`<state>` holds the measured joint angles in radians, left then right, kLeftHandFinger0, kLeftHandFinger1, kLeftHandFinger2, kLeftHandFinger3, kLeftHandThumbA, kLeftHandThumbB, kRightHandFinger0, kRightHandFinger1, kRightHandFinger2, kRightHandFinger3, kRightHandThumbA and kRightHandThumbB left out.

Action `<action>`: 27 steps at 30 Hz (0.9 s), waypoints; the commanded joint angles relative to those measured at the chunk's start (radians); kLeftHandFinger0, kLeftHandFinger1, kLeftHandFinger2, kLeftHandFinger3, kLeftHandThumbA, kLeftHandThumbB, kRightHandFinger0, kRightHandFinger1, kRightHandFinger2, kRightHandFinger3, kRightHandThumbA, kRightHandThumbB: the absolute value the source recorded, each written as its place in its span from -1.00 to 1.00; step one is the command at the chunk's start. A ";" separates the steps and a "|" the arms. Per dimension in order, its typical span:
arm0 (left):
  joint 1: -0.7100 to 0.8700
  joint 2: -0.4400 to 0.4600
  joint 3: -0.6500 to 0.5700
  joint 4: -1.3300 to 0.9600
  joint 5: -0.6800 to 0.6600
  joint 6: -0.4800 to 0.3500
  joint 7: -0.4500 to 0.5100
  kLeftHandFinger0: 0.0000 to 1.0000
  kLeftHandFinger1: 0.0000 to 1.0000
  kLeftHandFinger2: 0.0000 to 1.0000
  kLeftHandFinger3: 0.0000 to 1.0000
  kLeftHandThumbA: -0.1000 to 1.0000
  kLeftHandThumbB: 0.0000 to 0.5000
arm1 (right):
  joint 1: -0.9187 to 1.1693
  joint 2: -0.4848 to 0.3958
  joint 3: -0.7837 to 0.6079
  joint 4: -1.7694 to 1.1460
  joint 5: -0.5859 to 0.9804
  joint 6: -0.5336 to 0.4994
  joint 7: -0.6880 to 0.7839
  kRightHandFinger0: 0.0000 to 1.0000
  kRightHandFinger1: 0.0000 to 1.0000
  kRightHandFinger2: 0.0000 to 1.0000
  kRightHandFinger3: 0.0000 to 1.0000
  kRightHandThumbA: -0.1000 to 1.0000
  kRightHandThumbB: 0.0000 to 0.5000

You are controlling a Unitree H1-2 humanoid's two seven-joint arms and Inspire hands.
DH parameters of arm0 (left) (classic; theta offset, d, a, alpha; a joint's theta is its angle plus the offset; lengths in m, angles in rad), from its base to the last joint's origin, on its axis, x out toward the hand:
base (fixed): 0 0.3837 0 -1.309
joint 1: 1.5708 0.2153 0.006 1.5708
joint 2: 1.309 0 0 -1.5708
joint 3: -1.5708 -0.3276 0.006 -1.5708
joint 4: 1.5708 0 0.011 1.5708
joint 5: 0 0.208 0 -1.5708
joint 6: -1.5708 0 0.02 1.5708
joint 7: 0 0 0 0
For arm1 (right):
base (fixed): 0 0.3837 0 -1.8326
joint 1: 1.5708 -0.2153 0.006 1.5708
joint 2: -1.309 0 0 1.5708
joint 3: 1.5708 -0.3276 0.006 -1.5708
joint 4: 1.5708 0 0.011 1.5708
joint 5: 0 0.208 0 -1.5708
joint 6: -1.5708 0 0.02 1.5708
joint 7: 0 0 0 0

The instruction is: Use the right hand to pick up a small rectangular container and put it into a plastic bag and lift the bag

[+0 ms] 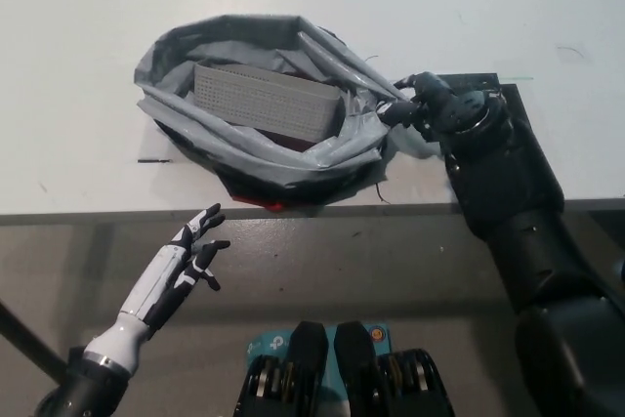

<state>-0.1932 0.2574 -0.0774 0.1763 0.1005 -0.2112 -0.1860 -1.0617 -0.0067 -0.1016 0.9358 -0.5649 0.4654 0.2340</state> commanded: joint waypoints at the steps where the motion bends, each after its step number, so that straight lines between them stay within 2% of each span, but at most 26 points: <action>1: -0.021 0.021 0.006 -0.021 -0.004 -0.026 -0.008 -0.14 0.61 1.00 1.00 0.95 1.00 | -0.091 -0.012 -0.050 -0.034 0.170 -0.038 0.011 -1.00 -0.86 -0.72 -0.78 0.03 -0.41; 2: -0.024 0.022 0.006 -0.019 -0.007 -0.026 -0.010 -0.14 0.61 1.00 1.00 0.94 1.00 | -0.098 0.001 -0.113 -0.076 0.246 -0.018 0.018 -1.00 -0.79 -0.35 -0.41 -0.21 -0.54; 3: -0.027 0.022 0.006 -0.017 -0.009 -0.030 -0.011 -0.15 0.60 1.00 1.00 0.94 1.00 | -0.106 0.018 -0.188 -0.135 0.338 0.001 0.041 -1.00 -0.67 -0.10 -0.22 -0.26 -0.59; 4: -0.028 0.021 0.005 -0.014 -0.007 -0.032 -0.011 -0.15 0.59 1.00 1.00 0.94 1.00 | -0.111 0.025 -0.221 -0.161 0.378 0.005 0.051 -1.00 -0.54 0.16 -0.10 -0.28 -0.62; 5: -0.028 0.021 0.004 -0.013 -0.005 -0.032 -0.010 -0.15 0.59 1.00 1.00 0.94 1.00 | -0.123 0.034 -0.259 -0.185 0.415 0.005 0.061 -1.00 -0.49 0.23 -0.07 -0.26 -0.66; 6: -0.027 0.020 0.004 -0.012 -0.004 -0.031 -0.010 -0.15 0.60 1.00 1.00 0.95 1.00 | -0.129 0.040 -0.278 -0.201 0.436 0.005 0.070 -1.00 -0.47 0.24 -0.06 -0.25 -0.71; 9: -0.027 0.021 0.004 -0.013 -0.004 -0.033 -0.009 -0.15 0.58 1.00 1.00 0.97 1.00 | -0.154 0.049 -0.308 -0.234 0.479 0.005 0.097 -1.00 -0.50 0.18 -0.04 -0.16 -0.69; 10: -0.027 0.021 0.004 -0.013 -0.004 -0.033 -0.009 -0.13 0.58 1.00 1.00 0.97 1.00 | -0.155 0.050 -0.310 -0.235 0.480 0.005 0.098 -1.00 -0.63 0.02 -0.13 -0.03 -0.40; 11: -0.029 0.020 0.004 -0.011 -0.003 -0.036 -0.008 -0.13 0.56 1.00 1.00 0.96 1.00 | -0.168 0.060 -0.332 -0.261 0.516 0.005 0.090 -1.00 -0.71 0.00 -0.10 -0.27 -0.63; 13: -0.031 0.019 0.003 -0.010 -0.002 -0.035 -0.007 -0.14 0.57 1.00 1.00 0.96 1.00 | -0.181 0.068 -0.354 -0.278 0.562 0.005 0.089 -1.00 -0.75 -0.02 -0.11 -0.32 -0.71; 14: -0.030 0.019 0.003 -0.010 -0.002 -0.033 -0.008 -0.14 0.57 1.00 1.00 0.96 1.00 | -0.187 0.069 -0.362 -0.274 0.577 0.005 0.082 -1.00 -0.77 -0.03 -0.11 -0.34 -0.66; 16: -0.033 0.019 0.003 -0.009 -0.002 -0.034 -0.008 -0.16 0.55 1.00 1.00 0.95 1.00 | -0.201 0.071 -0.377 -0.273 0.619 0.005 0.069 -1.00 -0.84 -0.09 -0.10 -0.32 -0.69; 18: -0.033 0.019 0.003 -0.007 -0.001 -0.036 -0.007 -0.16 0.55 1.00 1.00 0.95 1.00 | -0.207 0.067 -0.378 -0.271 0.652 0.005 0.065 -1.00 -0.98 -0.21 -0.11 -0.25 -0.84; 19: -0.033 0.019 0.003 -0.008 -0.002 -0.036 -0.008 -0.17 0.54 1.00 1.00 0.95 1.00 | -0.208 0.066 -0.375 -0.271 0.661 0.005 0.063 -1.00 -1.00 -0.28 -0.14 -0.18 -0.99; 21: -0.034 0.020 0.003 -0.006 -0.001 -0.043 -0.007 -0.16 0.52 1.00 1.00 0.96 1.00 | -0.214 0.063 -0.385 -0.255 0.713 0.005 0.041 -1.00 -1.00 -0.30 -0.06 -0.08 -0.98; 24: -0.035 0.021 0.004 -0.005 -0.005 -0.042 -0.009 -0.14 0.54 1.00 1.00 0.94 1.00 | -0.217 0.062 -0.395 -0.233 0.773 0.005 0.012 -1.00 -1.00 -0.27 0.01 -0.07 -1.00; 27: -0.037 0.022 0.006 0.001 -0.010 -0.043 -0.011 -0.14 0.53 1.00 1.00 0.93 1.00 | -0.229 0.066 -0.407 -0.206 0.854 0.005 -0.021 -1.00 -1.00 -0.21 0.06 -0.08 -0.91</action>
<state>-0.1939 0.2571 -0.0784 0.1857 0.1006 -0.2116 -0.1864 -1.1065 0.0428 -0.4578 0.7664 -0.0636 0.4698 0.2664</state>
